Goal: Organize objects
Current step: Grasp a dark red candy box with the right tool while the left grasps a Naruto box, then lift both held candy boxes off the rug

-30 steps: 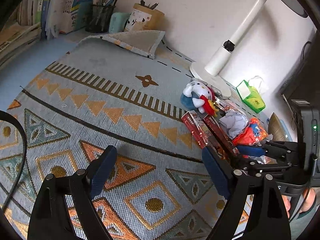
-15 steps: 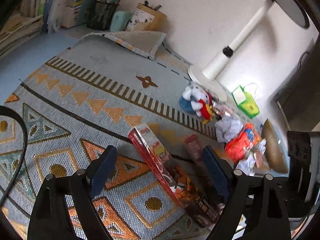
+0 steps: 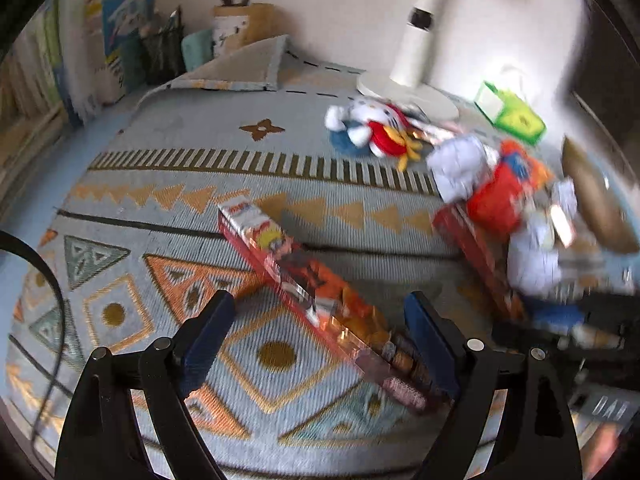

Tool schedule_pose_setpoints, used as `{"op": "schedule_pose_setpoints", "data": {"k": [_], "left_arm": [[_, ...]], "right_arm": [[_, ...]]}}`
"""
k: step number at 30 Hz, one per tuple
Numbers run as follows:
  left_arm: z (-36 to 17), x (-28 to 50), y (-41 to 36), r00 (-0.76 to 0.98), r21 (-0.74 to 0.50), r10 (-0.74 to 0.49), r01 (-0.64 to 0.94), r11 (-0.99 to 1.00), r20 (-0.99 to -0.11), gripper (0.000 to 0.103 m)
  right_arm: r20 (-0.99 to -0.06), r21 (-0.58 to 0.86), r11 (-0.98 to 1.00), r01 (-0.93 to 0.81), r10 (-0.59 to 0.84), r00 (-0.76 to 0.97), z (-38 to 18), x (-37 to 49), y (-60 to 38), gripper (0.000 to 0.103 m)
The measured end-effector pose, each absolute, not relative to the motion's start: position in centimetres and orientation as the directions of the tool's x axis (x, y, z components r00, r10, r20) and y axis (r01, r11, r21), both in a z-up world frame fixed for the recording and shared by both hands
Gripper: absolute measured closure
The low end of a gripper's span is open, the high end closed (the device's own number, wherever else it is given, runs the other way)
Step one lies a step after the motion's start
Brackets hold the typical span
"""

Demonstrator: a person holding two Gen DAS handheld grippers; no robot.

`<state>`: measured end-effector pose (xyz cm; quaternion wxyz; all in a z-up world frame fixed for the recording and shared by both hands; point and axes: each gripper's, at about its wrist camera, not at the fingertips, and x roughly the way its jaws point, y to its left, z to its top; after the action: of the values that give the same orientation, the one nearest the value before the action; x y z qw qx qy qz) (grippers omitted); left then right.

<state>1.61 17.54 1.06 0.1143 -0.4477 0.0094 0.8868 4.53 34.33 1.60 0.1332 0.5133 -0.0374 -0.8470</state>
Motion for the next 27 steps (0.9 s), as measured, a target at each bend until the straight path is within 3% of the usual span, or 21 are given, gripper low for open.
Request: {"op": "schedule_pose_setpoints", "data": {"k": [1, 2, 3, 10, 15, 22, 25, 26, 27], "left_arm": [[1.1, 1.9, 17.1, -0.567, -0.062, 0.183, -0.226, -0.972, -0.803, 0.022], [1.3, 2.2, 16.7, -0.567, -0.040, 0.172, -0.237, -0.971, -0.805, 0.037], [1.5, 2.4, 16.2, -0.561, -0.028, 0.167, -0.247, -0.969, -0.811, 0.042], [2.7, 2.7, 9.8, -0.503, -0.209, 0.319, -0.264, -0.942, -0.803, 0.043], [2.0, 1.7, 10.9, -0.502, -0.256, 0.349, -0.246, -0.935, -0.792, 0.041], [1.4, 1.5, 14.6, -0.581, -0.033, 0.174, -0.244, -0.969, -0.795, 0.041], [1.3, 2.0, 14.9, -0.609, -0.005, 0.164, -0.254, -0.967, -0.776, 0.056], [1.4, 2.3, 14.9, -0.618, -0.008, 0.173, -0.259, -0.966, -0.767, 0.073], [1.5, 2.4, 14.8, -0.626, 0.006, 0.157, -0.251, -0.968, -0.764, 0.081]], "right_arm": [[-0.856, 0.218, -0.958, 0.187, -0.280, -0.435, 1.4, 4.6, 34.6, 0.066], [-0.853, 0.232, -0.955, 0.186, -0.292, -0.432, 1.4, 4.8, 34.9, 0.065], [-0.850, 0.251, -0.950, 0.183, -0.307, -0.427, 1.5, 5.0, 35.1, 0.065], [-0.823, 0.329, -0.930, 0.163, -0.367, -0.434, 1.3, 5.9, 35.7, 0.064], [-0.806, 0.313, -0.931, 0.188, -0.365, -0.465, 1.3, 6.1, 34.7, 0.046], [-0.803, 0.217, -0.953, 0.209, -0.297, -0.517, 1.1, 6.9, 33.6, 0.046], [-0.796, 0.174, -0.963, 0.206, -0.261, -0.546, 1.0, 7.0, 33.2, 0.046], [-0.794, 0.155, -0.967, 0.204, -0.245, -0.556, 0.9, 7.0, 33.0, 0.052], [-0.795, 0.129, -0.972, 0.198, -0.221, -0.565, 0.9, 7.0, 32.7, 0.065]]}}
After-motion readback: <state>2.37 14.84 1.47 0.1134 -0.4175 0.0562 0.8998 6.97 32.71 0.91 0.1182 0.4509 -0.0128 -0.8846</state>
